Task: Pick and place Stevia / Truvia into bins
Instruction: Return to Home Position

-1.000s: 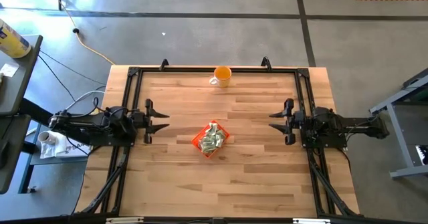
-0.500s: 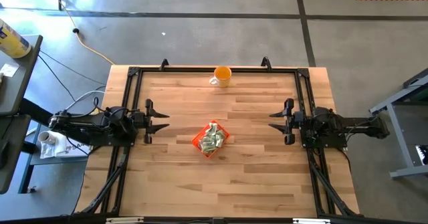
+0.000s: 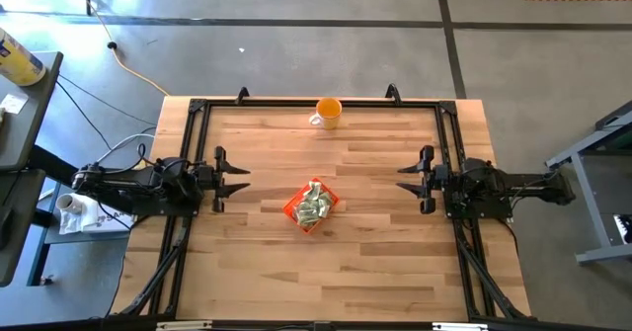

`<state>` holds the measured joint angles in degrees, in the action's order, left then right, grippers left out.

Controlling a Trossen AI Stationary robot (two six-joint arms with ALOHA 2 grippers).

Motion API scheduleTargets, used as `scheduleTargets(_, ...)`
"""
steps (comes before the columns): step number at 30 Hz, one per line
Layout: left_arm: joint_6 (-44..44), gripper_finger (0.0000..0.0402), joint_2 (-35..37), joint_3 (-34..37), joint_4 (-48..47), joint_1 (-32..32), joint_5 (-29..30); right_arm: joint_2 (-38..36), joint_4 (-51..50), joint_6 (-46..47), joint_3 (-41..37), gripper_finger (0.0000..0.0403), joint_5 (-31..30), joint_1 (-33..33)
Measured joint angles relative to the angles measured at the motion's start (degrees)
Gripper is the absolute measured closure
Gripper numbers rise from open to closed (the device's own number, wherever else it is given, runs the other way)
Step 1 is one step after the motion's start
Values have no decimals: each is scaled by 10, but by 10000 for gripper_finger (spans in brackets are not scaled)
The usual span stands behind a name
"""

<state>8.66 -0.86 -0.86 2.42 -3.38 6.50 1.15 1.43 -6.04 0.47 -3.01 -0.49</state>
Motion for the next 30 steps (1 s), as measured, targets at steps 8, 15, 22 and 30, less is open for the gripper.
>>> scheduleTargets(8,0,213,0,0,0,0,0,0,0,0,0,242,0,0)
scheduleTargets(15,0,213,0,0,0,0,0,0,0,0,0,247,0,0)
scheduleTargets(22,0,213,0,0,0,0,0,0,0,0,0,240,0,0)
scheduleTargets(30,0,213,0,0,0,0,0,0,0,0,0,246,0,0)
